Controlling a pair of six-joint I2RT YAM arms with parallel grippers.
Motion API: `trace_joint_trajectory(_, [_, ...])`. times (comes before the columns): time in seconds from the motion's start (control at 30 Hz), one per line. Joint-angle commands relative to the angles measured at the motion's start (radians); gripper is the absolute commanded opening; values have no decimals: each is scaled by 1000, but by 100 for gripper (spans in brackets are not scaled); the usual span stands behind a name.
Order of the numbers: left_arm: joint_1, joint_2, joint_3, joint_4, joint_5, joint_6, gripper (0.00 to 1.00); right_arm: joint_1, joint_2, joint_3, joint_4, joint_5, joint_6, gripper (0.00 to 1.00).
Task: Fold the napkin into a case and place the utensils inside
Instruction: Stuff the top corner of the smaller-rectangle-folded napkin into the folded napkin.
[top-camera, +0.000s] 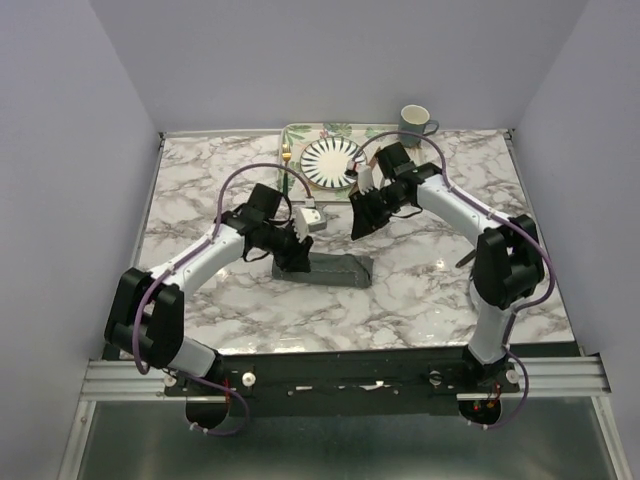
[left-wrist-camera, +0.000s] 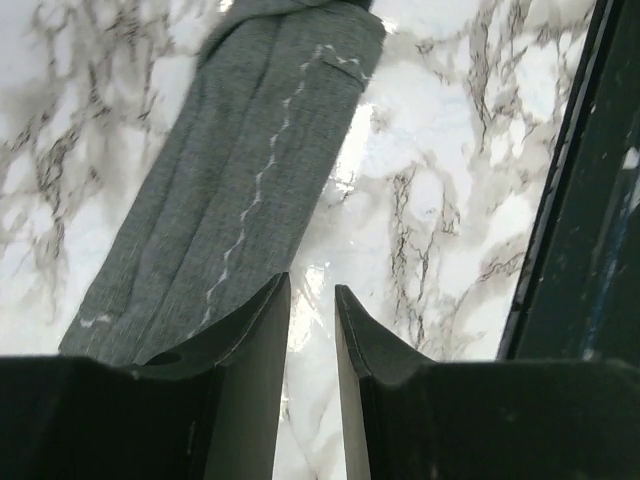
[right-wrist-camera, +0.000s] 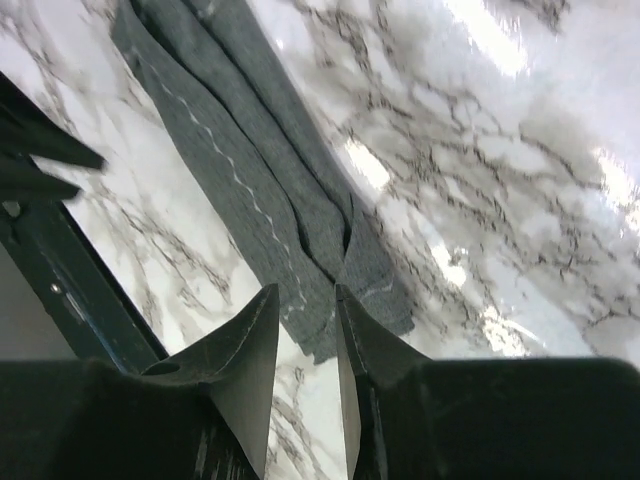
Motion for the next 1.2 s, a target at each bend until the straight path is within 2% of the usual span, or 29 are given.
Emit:
trace_joint_trajectory(0.0, [-136,-60,-97,180,-188,103,39,7,94,72,-14,-92,30,37])
trace_joint_trajectory(0.1, [-191,-22,-99,259,-216,87,39,9,156,109,-9,-110,53,37])
trace_joint_trajectory(0.33, [-294,115,-26,361,-276,63,32,6,249,134,11,-124,86,32])
trace_joint_trajectory(0.53, [-305,237,51,366,-268,82,26,7,307,124,23,-135,110,24])
trace_joint_trajectory(0.67, [-313,309,108,357,-259,96,24,9,316,104,31,-141,112,15])
trace_joint_trajectory(0.93, [-317,408,192,334,-256,97,19,21,301,54,34,-146,104,13])
trace_joint_trajectory(1.17, [-314,363,186,320,-248,111,20,23,282,38,33,-129,101,14])
